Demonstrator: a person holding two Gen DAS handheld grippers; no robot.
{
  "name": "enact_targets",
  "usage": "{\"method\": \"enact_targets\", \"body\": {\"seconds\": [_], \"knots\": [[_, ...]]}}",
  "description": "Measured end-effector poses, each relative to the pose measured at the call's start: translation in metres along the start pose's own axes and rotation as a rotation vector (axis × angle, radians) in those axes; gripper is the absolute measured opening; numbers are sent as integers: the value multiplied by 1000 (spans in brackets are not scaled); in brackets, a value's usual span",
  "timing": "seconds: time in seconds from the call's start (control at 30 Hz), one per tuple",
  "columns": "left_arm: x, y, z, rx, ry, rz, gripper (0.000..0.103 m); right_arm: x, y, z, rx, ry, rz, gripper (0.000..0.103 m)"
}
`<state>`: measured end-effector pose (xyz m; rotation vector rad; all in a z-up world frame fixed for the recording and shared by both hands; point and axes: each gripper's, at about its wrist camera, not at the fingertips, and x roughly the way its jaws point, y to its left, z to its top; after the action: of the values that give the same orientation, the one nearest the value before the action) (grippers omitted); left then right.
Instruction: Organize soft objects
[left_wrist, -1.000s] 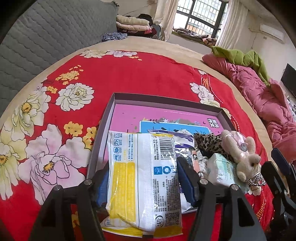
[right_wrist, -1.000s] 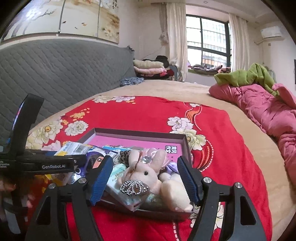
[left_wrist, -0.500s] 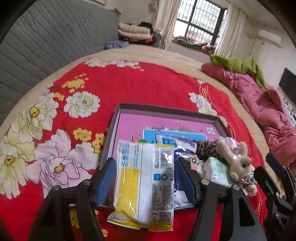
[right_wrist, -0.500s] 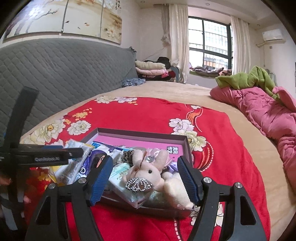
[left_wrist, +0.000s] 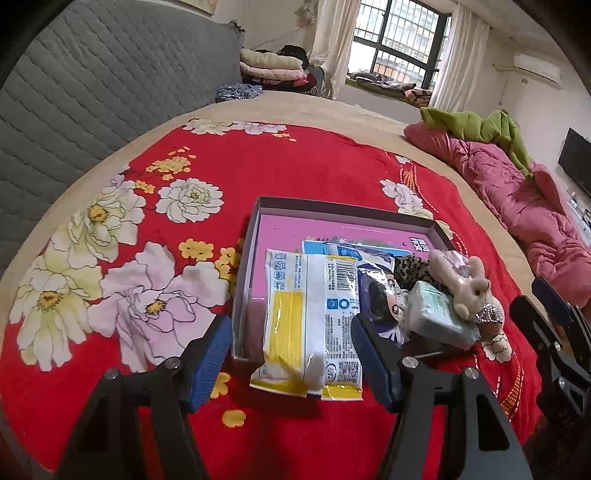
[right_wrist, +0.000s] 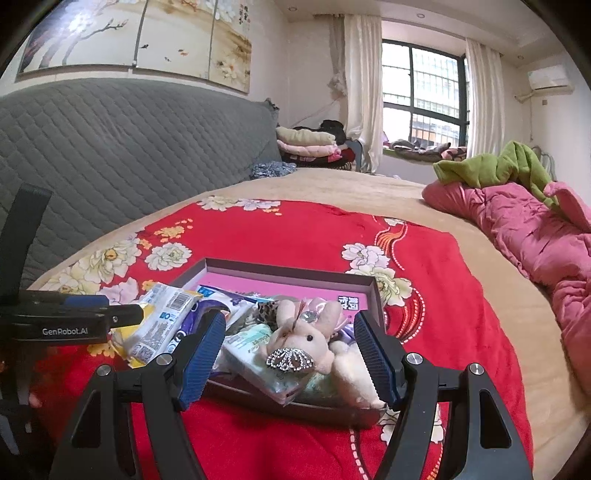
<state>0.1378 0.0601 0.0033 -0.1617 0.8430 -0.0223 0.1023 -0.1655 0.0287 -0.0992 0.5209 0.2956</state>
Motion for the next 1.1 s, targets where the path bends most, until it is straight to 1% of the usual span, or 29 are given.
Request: {"method": "enact_targets", "body": {"seconds": [0.17,0.33,0.5,0.6,0.73,0.9,1.0,1.1], "knots": [[-17,-9,-1,17,-20,0,67,-12,6,-2,-20,11,-12,73],[-31,-15,-9,14,-25,-2,67,-28,8,-9,-12,31,-53,75],[-44,-27,-27,49,-30,10,67,-38,12,-23,16,85,-75,76],[-52,-35,-41,79,-51,54,67,-45,15,-28,10,101,-93,76],[-58,-41,-57,97,-31,45,67,-53,13,-31,41,114,-99,76],[-66,-40,-69,70,-26,31,67,-60,14,-38,70,145,-118,76],[-67,-37,-74,56,-8,43,67,-64,19,-42,70,157,-115,76],[-69,-32,-78,34,-10,47,67,-67,25,-45,70,166,-110,76]]}}
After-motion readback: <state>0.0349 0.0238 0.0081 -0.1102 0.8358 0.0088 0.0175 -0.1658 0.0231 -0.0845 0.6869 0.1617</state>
